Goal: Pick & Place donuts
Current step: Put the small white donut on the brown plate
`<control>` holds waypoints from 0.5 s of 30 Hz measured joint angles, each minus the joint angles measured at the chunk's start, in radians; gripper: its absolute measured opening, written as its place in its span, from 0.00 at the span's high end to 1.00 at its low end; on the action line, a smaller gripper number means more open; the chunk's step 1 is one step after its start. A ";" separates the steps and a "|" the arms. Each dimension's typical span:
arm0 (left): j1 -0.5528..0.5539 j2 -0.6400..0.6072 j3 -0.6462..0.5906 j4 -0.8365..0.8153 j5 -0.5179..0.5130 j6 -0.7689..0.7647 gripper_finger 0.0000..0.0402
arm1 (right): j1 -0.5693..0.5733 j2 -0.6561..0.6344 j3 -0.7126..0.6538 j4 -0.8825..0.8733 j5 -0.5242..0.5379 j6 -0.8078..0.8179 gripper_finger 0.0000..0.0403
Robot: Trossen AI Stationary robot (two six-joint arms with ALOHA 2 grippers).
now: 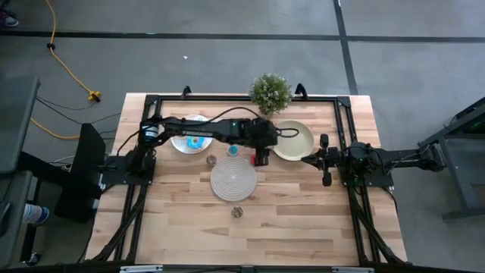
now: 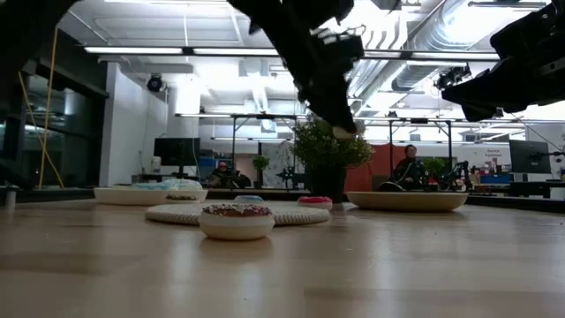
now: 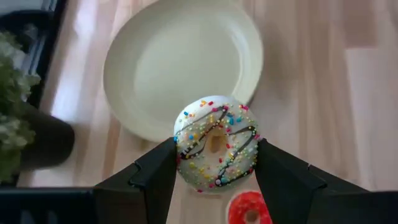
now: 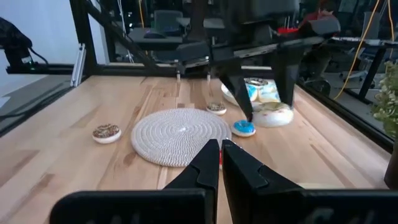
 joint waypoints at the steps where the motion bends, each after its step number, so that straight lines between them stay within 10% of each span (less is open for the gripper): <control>1: 0.009 0.010 0.007 -0.024 0.009 0.012 0.51 | 0.000 0.002 0.000 -0.001 -0.001 0.000 0.97; 15: 0.050 0.138 0.052 0.138 0.102 0.057 0.51 | 0.000 0.016 0.000 0.001 0.000 0.000 0.97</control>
